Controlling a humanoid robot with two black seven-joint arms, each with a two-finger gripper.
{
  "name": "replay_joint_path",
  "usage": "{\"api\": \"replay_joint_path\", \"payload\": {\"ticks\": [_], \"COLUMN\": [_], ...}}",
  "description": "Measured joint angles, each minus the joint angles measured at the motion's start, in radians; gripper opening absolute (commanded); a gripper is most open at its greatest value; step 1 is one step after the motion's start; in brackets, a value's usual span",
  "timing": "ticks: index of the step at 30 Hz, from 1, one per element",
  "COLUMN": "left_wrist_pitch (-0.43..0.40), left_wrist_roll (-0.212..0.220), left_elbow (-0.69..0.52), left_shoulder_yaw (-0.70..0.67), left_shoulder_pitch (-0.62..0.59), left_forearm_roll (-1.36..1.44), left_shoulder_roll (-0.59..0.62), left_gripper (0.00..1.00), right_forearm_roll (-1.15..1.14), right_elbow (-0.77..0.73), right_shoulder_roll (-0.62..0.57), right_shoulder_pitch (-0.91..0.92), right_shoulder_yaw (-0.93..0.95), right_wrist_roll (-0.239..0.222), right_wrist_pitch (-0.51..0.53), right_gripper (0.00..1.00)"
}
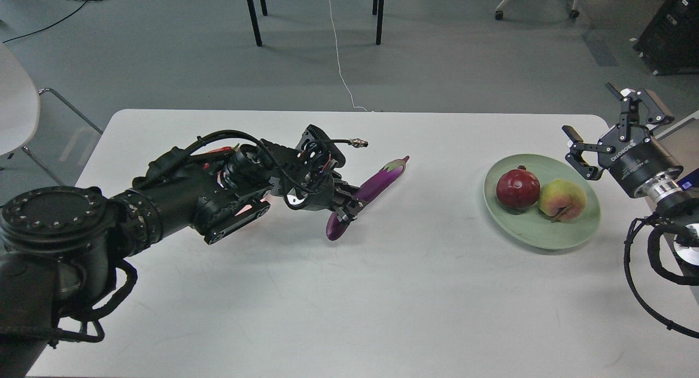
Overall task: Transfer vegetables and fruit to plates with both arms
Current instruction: 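Lift the eggplant and carry it onto the pink plate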
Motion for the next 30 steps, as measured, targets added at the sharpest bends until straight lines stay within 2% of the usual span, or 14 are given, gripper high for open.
{"api": "replay_joint_path", "payload": {"ticks": [7,13,17,24,30], "left_wrist_pitch": [-0.021,-0.093,-0.133,-0.151,-0.149], "left_wrist_roll": [0.013,0.037,0.039,0.039,0.039], "left_elbow": [-0.131,-0.273,-0.316,-0.321,-0.318], "left_shoulder_yaw": [0.0,0.004,0.005,0.005,0.001], "left_shoulder_pitch": [-0.04,-0.037,-0.023,0.022,0.041], "left_forearm_roll": [-0.104,-0.125,-0.125,-0.126,-0.129], "left_shoulder_roll": [0.191,0.385,0.484,0.571,0.582], "left_gripper": [0.13,0.14,0.14,0.16,0.17], "right_forearm_roll": [0.0,0.0,0.0,0.0,0.0], "right_elbow": [-0.001,0.003,0.003,0.004,0.004], "right_shoulder_roll": [0.004,0.011,0.012,0.013,0.013], "right_shoulder_pitch": [0.0,0.0,-0.001,-0.002,-0.002], "right_shoulder_yaw": [0.0,0.0,0.0,0.0,-0.001], "right_wrist_roll": [0.0,0.0,0.0,0.0,0.0], "right_wrist_pitch": [0.0,0.0,0.0,0.0,0.0], "right_gripper": [0.99,0.99,0.99,0.99,0.99]}}
